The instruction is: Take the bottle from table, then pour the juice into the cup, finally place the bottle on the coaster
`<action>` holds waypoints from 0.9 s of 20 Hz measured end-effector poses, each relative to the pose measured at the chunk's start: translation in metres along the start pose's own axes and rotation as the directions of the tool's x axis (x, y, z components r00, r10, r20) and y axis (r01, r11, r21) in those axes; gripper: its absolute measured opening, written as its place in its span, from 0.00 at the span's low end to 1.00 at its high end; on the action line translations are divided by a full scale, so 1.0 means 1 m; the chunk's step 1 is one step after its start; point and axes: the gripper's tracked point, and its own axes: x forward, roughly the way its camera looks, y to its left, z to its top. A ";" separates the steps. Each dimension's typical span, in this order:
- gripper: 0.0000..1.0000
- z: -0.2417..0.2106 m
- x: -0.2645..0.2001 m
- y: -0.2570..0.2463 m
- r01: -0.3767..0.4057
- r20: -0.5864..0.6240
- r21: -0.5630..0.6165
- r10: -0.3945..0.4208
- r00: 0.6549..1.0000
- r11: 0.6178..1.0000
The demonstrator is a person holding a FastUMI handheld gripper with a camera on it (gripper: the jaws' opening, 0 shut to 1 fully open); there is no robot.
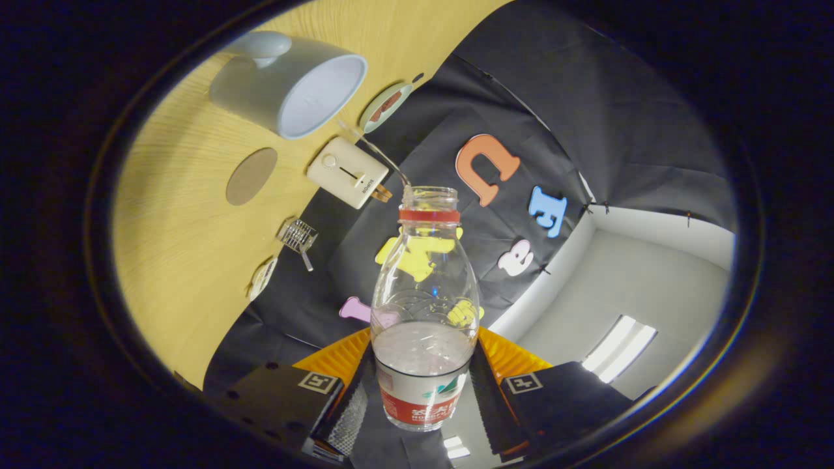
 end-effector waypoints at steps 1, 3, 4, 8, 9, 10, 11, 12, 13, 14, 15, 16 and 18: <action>0.78 0.002 -0.001 -0.003 0.011 0.009 -0.017 -0.010 1.000 1.000; 0.78 0.007 -0.004 -0.011 0.039 0.025 -0.033 -0.039 0.999 0.999; 0.78 0.009 -0.003 -0.016 0.060 0.033 -0.033 -0.059 0.998 0.998; 0.78 0.011 -0.005 -0.032 0.117 0.043 -0.018 -0.116 0.992 0.993; 0.78 0.011 -0.005 -0.033 0.125 0.046 -0.021 -0.124 0.991 0.992; 0.78 0.011 -0.005 -0.034 0.129 0.046 -0.027 -0.128 0.991 0.991; 0.78 0.010 -0.005 -0.033 0.128 0.044 -0.036 -0.126 0.991 0.991; 0.78 0.009 -0.005 -0.034 0.128 0.041 -0.042 -0.126 0.991 0.991; 0.78 0.007 -0.006 -0.033 0.127 0.035 -0.044 -0.126 0.991 0.991; 0.78 0.007 -0.005 -0.033 0.126 0.033 -0.042 -0.125 0.992 0.991; 0.78 0.007 -0.006 -0.033 0.125 0.032 -0.040 -0.123 0.992 0.991; 0.78 0.005 -0.006 -0.033 0.123 0.030 -0.037 -0.122 0.992 0.992; 0.78 0.002 -0.005 -0.031 0.118 0.018 -0.009 -0.118 0.993 0.993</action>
